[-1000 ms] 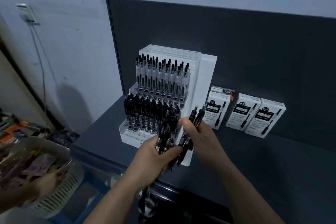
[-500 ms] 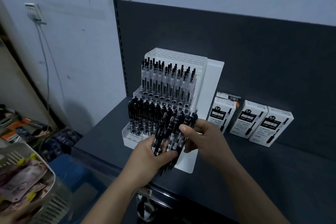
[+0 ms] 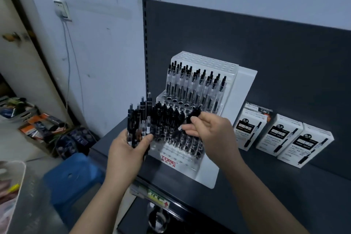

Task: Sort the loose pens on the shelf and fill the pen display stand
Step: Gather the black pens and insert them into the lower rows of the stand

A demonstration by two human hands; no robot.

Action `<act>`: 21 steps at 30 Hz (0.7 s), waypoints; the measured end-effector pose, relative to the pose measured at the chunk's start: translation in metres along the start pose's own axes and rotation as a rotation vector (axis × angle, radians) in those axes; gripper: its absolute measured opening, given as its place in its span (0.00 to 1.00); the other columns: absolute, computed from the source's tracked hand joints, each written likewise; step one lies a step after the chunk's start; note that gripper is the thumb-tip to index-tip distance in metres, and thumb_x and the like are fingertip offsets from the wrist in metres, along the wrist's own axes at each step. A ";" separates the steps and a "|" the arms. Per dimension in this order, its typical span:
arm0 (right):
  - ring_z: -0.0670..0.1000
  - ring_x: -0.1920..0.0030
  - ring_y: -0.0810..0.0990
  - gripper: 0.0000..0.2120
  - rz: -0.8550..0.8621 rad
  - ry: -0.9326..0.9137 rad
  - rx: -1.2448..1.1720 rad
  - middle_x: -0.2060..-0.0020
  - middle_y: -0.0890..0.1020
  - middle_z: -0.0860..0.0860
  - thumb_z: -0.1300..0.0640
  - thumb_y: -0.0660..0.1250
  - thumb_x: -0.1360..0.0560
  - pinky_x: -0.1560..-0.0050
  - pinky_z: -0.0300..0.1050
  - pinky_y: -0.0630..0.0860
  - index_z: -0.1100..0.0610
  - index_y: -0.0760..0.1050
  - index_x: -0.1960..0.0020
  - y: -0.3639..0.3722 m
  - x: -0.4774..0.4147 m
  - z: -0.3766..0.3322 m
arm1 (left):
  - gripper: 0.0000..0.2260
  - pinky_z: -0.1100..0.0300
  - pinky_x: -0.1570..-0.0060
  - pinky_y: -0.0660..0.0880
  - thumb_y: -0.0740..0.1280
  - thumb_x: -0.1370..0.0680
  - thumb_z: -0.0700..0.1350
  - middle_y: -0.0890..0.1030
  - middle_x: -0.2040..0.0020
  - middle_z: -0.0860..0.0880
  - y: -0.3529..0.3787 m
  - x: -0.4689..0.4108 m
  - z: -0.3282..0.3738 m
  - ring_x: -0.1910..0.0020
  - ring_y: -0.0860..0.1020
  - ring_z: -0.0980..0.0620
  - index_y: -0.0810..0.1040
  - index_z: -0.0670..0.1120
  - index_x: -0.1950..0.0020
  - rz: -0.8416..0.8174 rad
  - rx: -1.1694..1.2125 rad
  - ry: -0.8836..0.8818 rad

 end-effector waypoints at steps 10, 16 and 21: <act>0.45 0.59 0.85 0.16 -0.097 -0.126 0.369 0.69 0.81 0.57 0.58 0.61 0.20 0.60 0.55 0.80 0.66 0.72 0.63 0.054 -0.023 0.008 | 0.07 0.65 0.67 0.70 0.73 0.27 0.49 0.82 0.63 0.55 -0.013 -0.008 -0.007 0.63 0.79 0.59 0.79 0.49 0.55 0.038 -0.029 -0.031; 0.54 0.63 0.83 0.17 -0.256 -0.020 0.795 0.66 0.82 0.56 0.51 0.58 0.19 0.59 0.52 0.80 0.62 0.76 0.59 0.073 -0.039 0.025 | 0.06 0.65 0.64 0.73 0.74 0.28 0.49 0.82 0.62 0.55 -0.017 -0.010 -0.010 0.62 0.79 0.59 0.77 0.53 0.58 0.034 0.002 -0.061; 0.55 0.62 0.83 0.16 -0.302 0.064 0.864 0.64 0.83 0.57 0.53 0.57 0.19 0.56 0.53 0.81 0.62 0.75 0.56 0.081 -0.041 0.030 | 0.07 0.55 0.61 0.78 0.75 0.29 0.50 0.83 0.63 0.50 -0.020 -0.008 -0.014 0.63 0.80 0.51 0.78 0.52 0.60 0.035 0.068 -0.119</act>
Point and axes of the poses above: each hand's wrist, its own x-axis away from the middle knuckle, its own y-axis out of the palm, z = x × y, the point moved 7 cm from there along -x, towards the middle knuckle
